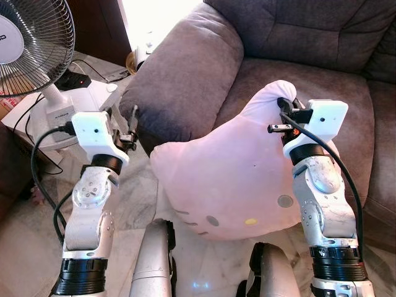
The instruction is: Move the pillow to the sofa from floor
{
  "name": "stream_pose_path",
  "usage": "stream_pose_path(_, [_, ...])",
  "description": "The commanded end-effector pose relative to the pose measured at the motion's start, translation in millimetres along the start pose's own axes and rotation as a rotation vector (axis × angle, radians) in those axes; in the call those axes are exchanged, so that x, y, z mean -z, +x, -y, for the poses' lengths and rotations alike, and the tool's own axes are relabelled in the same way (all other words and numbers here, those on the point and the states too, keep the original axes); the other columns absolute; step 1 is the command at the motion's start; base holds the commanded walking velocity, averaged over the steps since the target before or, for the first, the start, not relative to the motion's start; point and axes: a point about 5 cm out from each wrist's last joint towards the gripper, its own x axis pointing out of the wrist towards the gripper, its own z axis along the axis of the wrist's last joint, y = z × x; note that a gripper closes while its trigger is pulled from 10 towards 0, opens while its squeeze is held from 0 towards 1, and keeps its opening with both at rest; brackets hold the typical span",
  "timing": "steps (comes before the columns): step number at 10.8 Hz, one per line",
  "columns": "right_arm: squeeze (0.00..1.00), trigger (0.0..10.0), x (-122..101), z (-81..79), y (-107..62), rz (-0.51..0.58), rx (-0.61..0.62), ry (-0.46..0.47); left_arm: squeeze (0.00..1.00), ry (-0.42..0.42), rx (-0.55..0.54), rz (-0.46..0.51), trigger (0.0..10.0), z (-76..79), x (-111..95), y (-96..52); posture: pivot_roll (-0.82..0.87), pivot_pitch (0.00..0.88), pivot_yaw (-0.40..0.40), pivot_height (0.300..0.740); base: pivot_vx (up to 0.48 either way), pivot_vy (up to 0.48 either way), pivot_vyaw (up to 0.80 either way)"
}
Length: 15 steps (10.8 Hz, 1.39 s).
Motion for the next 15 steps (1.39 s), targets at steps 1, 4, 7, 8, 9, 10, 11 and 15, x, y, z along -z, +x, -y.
stream_pose_path(1, [0.00, 10.0, -33.2, -5.0, 1.0, 0.165, -0.011, 0.026, 0.00, 0.013, 0.005, 0.001, 10.0, 2.5, -2.8, -2.6, 0.17, 0.169, 0.015, 0.608, 0.000, 0.000, 0.00])
stream_pose_path(4, [0.00, 10.0, -24.5, -7.7, 0.9, 0.127, -0.002, 0.023, 0.00, 0.003, 0.015, -0.012, 10.0, 5.1, -0.2, -2.5, 0.17, 0.170, 0.013, 0.613, 0.000, 0.000, 0.00])
stream_pose_path(7, [0.00, 10.0, -25.7, -11.2, 1.0, 0.136, -0.016, 0.035, 0.00, 0.004, 0.019, -0.022, 10.0, 4.8, 1.4, -2.8, 0.17, 0.171, 0.014, 0.653, 0.000, 0.000, 0.00])
stream_pose_path(8, [0.00, 10.0, -26.0, -11.7, 0.9, 0.141, -0.017, 0.044, 0.00, 0.003, 0.022, -0.026, 10.0, 5.3, 2.0, -2.7, 0.17, 0.170, 0.015, 0.653, 0.000, 0.000, 0.00])
stream_pose_path(9, [0.00, 10.0, -26.5, -12.0, 1.1, 0.144, -0.019, 0.043, 0.00, 0.003, 0.025, -0.028, 10.0, 5.6, 2.6, -2.7, 0.17, 0.170, 0.015, 0.653, 0.000, 0.000, 0.00])
stream_pose_path(10, [0.00, 10.0, -27.4, -12.1, 1.3, 0.152, -0.023, 0.040, 0.00, 0.003, 0.027, -0.030, 10.0, 5.7, 2.9, -2.8, 0.17, 0.167, 0.015, 0.653, 0.000, 0.000, 0.00])
stream_pose_path(11, [0.00, 10.0, -28.2, -12.4, 1.6, 0.157, -0.026, 0.038, 0.00, 0.003, 0.028, -0.030, 10.0, 6.0, 3.0, -2.6, 0.17, 0.164, 0.014, 0.662, 0.000, 0.000, 0.00])
stream_pose_path(15, [0.00, 10.0, -27.2, -14.5, 2.2, 0.151, -0.033, 0.045, 0.00, 0.003, 0.034, -0.033, 10.0, 6.3, 3.8, -3.0, 0.17, 0.155, 0.015, 0.740, 0.000, 0.000, 0.00])
